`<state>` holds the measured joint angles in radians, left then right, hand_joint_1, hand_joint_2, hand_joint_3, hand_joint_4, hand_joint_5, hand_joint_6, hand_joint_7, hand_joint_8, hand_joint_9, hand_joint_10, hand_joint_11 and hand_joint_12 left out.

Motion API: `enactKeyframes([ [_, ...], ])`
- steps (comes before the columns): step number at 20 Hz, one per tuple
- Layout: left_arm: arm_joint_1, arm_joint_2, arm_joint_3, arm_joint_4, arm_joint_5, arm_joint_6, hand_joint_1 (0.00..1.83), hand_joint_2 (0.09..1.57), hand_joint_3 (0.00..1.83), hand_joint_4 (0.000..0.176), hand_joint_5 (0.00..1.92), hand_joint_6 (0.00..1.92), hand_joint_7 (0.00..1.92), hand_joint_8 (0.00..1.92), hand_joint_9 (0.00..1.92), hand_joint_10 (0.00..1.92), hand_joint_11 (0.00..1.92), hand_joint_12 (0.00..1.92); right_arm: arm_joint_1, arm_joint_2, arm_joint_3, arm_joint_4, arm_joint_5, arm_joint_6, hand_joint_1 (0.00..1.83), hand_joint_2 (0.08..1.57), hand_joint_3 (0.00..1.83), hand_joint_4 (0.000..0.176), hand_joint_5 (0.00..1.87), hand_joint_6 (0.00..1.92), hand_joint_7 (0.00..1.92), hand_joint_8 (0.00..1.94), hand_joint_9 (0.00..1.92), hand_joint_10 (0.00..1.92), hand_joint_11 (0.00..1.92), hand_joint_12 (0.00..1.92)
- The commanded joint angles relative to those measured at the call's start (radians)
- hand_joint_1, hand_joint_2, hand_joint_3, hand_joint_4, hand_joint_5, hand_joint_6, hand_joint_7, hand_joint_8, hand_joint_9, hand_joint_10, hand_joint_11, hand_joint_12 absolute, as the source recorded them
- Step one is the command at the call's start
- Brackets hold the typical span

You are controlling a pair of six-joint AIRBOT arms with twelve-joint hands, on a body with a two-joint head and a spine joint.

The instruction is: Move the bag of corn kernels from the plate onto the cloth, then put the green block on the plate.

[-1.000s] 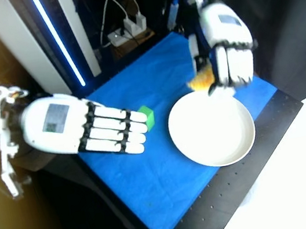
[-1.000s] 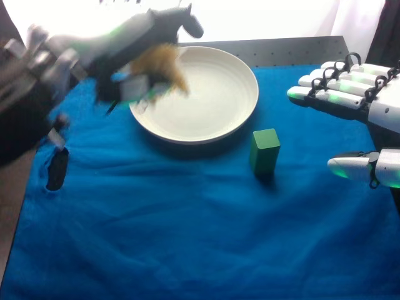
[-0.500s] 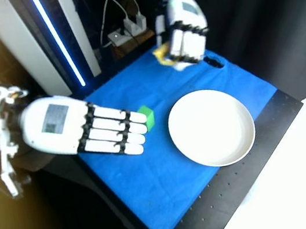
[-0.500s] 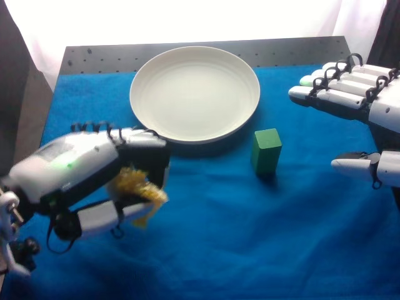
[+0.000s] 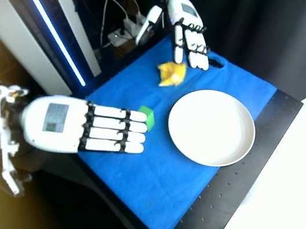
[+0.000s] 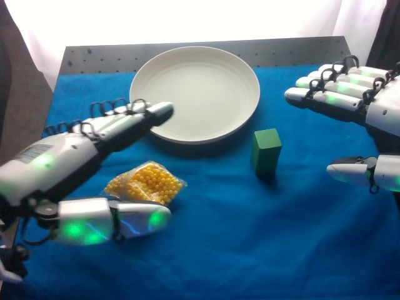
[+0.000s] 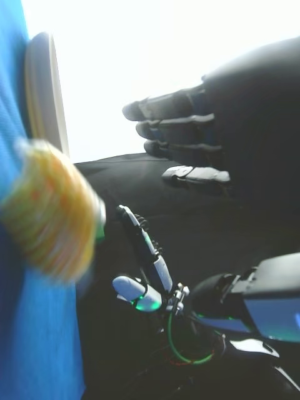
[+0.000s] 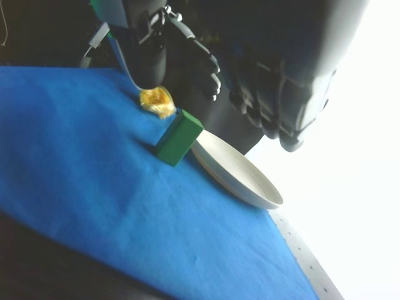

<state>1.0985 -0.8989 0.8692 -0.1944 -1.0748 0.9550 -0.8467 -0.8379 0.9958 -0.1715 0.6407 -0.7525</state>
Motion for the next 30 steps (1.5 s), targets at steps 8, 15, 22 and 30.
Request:
enactKeyframes([
  [8,0.059,0.025,-0.006,-0.173,-0.299,0.041,0.44,1.12,0.01,0.117,0.0,0.0,0.0,0.0,0.0,0.0,0.0,0.0,0.009,-0.141,0.13,-0.025,0.12,0.166,0.63,1.27,0.0,0.0,0.0,0.0,0.0,0.0,0.0,0.0,0.0,0.44],
  [15,0.091,0.024,-0.018,-0.214,-0.334,0.041,0.51,1.16,0.01,0.129,0.0,0.0,0.0,0.0,0.0,0.0,0.0,0.0,0.028,-0.221,0.176,-0.031,0.118,0.188,0.62,1.27,0.0,0.0,0.0,0.0,0.0,0.0,0.04,0.02,0.0,0.51],
  [22,0.099,0.016,-0.02,-0.228,-0.338,0.041,0.5,1.16,0.01,0.1,0.0,0.0,0.0,0.0,0.0,0.0,0.0,0.0,0.052,-0.265,0.199,-0.036,0.101,0.189,1.02,1.23,0.0,0.0,0.26,0.39,0.59,0.42,0.72,1.14,0.73,1.6],
  [30,0.111,0.013,-0.02,-0.238,-0.346,0.041,0.43,1.18,0.0,0.094,0.0,0.0,0.0,0.0,0.0,0.0,0.0,0.0,0.143,-0.253,0.256,-0.147,0.097,0.329,1.34,1.25,0.0,0.0,0.53,1.42,0.72,1.39,0.83,1.49,0.82,1.58],
])
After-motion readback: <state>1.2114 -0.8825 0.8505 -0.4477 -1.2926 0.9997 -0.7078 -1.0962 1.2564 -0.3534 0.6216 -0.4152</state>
